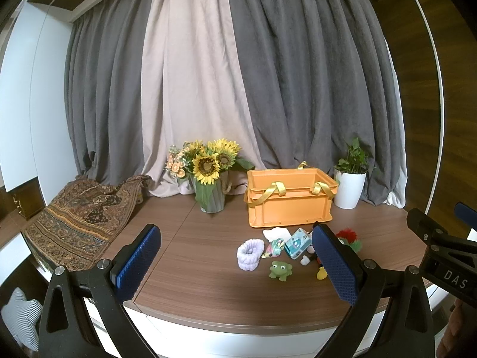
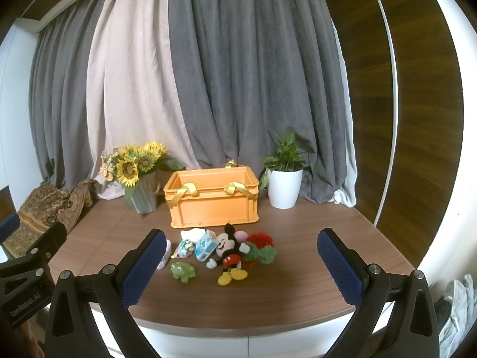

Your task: Organize soft objects

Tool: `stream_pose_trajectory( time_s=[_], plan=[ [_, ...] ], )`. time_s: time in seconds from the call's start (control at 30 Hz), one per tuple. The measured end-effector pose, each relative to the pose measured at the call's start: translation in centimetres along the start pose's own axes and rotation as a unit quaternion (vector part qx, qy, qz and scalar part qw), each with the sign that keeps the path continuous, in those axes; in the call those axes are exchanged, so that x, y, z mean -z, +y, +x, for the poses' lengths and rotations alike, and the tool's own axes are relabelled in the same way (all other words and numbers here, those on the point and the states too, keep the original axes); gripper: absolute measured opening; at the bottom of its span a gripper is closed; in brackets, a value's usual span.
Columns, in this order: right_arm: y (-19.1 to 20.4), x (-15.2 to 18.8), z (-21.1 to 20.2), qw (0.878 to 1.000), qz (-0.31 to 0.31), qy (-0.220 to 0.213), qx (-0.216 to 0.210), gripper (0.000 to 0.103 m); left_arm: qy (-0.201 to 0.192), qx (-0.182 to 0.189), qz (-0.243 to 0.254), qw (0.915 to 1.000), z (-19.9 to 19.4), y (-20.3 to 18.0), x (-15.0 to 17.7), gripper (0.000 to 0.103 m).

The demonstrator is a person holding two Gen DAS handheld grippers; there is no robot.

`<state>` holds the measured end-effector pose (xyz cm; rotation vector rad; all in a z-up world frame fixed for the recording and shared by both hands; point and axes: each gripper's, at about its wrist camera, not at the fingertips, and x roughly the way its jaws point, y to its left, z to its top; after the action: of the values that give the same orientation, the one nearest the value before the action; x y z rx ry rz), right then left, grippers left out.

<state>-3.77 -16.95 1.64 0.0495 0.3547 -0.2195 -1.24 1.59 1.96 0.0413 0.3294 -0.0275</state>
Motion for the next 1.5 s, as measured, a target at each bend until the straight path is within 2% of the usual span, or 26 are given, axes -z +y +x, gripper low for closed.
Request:
stream_pose_trajectory(
  time_s=[0.9,1.1,1.23,1.5],
  plan=[
    [-0.2,0.1,0.3,1.000,0.000,-0.001,0.000,0.103,0.001,-0.001,0.003,1.0000,0.3,-0.9,0.4,0.103],
    [-0.2,0.1,0.6,1.000,0.001,0.002,-0.002,0.103,0.011,-0.002,0.006,0.9999,1.4,-1.7,0.6,0.103],
    [-0.4,0.4,1.6,1.000,0.001,0.012,-0.005,0.103,0.029,0.005,0.009,0.9995,2.9,-2.5,1.1,0.103],
    [-1.9,1.7,5.8,0.998,0.000,0.044,-0.040,0.102,0.053,0.006,0.019,0.9984,5.4,-4.8,2.4,0.103]
  ],
)
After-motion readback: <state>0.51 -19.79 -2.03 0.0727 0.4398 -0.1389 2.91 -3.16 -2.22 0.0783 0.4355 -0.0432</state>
